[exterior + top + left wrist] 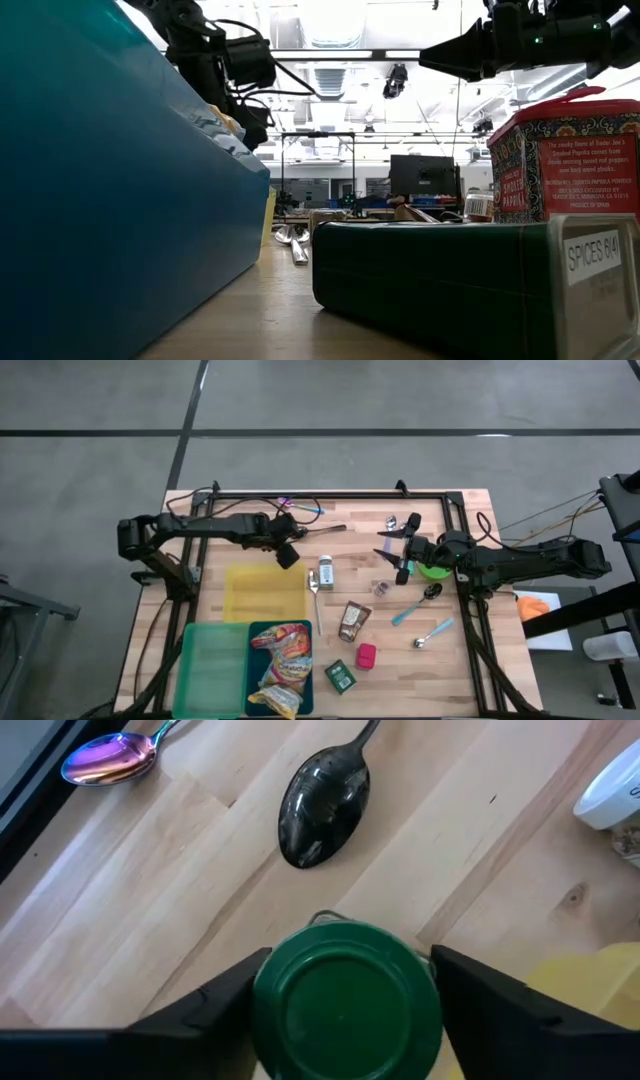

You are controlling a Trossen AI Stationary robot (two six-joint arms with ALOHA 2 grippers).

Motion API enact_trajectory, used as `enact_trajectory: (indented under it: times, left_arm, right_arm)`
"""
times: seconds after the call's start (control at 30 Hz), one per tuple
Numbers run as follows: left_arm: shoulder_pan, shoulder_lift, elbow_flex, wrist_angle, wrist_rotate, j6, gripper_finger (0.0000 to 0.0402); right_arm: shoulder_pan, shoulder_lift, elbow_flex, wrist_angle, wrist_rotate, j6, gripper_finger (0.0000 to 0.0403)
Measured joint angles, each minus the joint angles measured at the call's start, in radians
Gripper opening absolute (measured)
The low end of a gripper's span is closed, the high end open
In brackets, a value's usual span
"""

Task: Pick & Place Food Item
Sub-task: Put the green spice bottle into the green bin

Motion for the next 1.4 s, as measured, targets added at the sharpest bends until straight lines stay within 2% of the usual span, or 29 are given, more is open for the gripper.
enact_trajectory:
  times: [0.13,0.23,1.4]
  left_arm:
    - [0.000,0.000,0.001,0.008,0.000,0.000,0.0214]
    - [0.000,-0.001,0.002,0.014,0.000,0.000,0.0198]
    - [-0.001,-0.017,-0.002,0.026,0.051,0.017,0.0197]
  right_arm:
    - [0.000,0.000,0.000,0.000,0.000,0.000,0.0215]
    - [0.000,0.000,0.000,0.000,0.000,0.000,0.0215]
    - [0.000,0.001,0.000,0.000,0.000,0.000,0.0215]
